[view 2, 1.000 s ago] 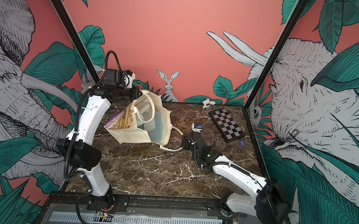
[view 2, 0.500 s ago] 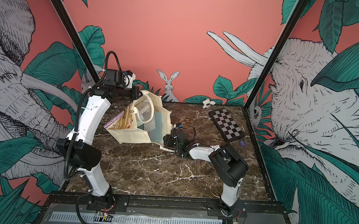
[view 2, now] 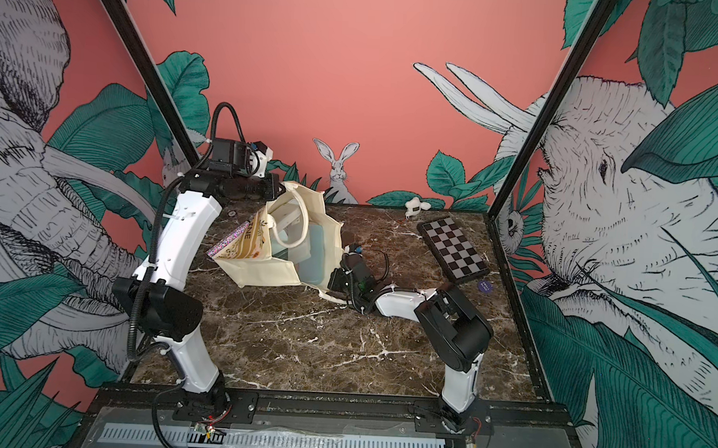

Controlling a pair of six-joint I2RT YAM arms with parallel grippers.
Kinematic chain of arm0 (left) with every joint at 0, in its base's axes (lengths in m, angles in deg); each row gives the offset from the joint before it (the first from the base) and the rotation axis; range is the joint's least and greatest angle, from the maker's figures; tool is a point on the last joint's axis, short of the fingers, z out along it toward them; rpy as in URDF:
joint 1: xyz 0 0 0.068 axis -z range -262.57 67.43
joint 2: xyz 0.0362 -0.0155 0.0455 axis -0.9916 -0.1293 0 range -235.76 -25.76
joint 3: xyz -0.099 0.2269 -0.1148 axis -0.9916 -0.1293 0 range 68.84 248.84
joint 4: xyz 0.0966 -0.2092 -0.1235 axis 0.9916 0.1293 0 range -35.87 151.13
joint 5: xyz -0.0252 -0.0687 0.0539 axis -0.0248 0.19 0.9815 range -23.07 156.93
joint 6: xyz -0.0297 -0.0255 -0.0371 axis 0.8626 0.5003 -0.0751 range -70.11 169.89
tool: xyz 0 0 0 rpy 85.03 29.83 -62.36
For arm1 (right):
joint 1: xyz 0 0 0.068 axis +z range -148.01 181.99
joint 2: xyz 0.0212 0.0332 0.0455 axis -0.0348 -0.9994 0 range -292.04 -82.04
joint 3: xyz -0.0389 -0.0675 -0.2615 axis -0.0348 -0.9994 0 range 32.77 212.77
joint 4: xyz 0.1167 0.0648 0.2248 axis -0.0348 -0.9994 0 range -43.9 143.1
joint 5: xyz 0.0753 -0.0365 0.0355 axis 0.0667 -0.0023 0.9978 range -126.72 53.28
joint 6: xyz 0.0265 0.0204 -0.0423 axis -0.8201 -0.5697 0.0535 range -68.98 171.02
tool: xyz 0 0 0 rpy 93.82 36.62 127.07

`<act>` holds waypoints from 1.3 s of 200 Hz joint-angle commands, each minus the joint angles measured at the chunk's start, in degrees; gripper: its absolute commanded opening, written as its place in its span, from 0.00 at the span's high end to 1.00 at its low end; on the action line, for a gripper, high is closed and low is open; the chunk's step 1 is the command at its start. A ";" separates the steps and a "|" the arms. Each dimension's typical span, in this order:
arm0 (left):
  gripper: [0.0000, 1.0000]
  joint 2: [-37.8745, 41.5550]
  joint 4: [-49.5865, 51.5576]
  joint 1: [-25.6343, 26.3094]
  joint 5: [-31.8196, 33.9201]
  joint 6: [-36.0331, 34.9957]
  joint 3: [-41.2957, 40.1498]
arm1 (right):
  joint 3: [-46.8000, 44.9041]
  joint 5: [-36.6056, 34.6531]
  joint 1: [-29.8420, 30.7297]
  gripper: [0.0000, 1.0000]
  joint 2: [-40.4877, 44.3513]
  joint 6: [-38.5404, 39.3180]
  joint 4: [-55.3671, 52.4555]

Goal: Take out the pencil case from the canvas bag
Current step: Adjust the canvas bag at the center of the board.

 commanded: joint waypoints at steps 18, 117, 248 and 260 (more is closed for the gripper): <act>1.00 4.97 3.10 -0.28 6.97 -5.23 -0.33 | -1.05 -1.80 -0.19 1.00 6.37 -1.35 1.52; 0.68 2.97 12.79 1.93 24.56 -14.58 4.59 | 1.21 -2.23 0.69 1.00 7.27 -0.77 -1.52; 1.00 1.91 6.53 3.10 9.78 -12.04 5.36 | -4.14 -9.36 6.49 0.95 8.22 2.21 -4.87; 1.00 2.69 4.55 3.19 7.00 -11.40 3.63 | -5.12 -10.73 6.44 0.77 8.89 2.74 -5.24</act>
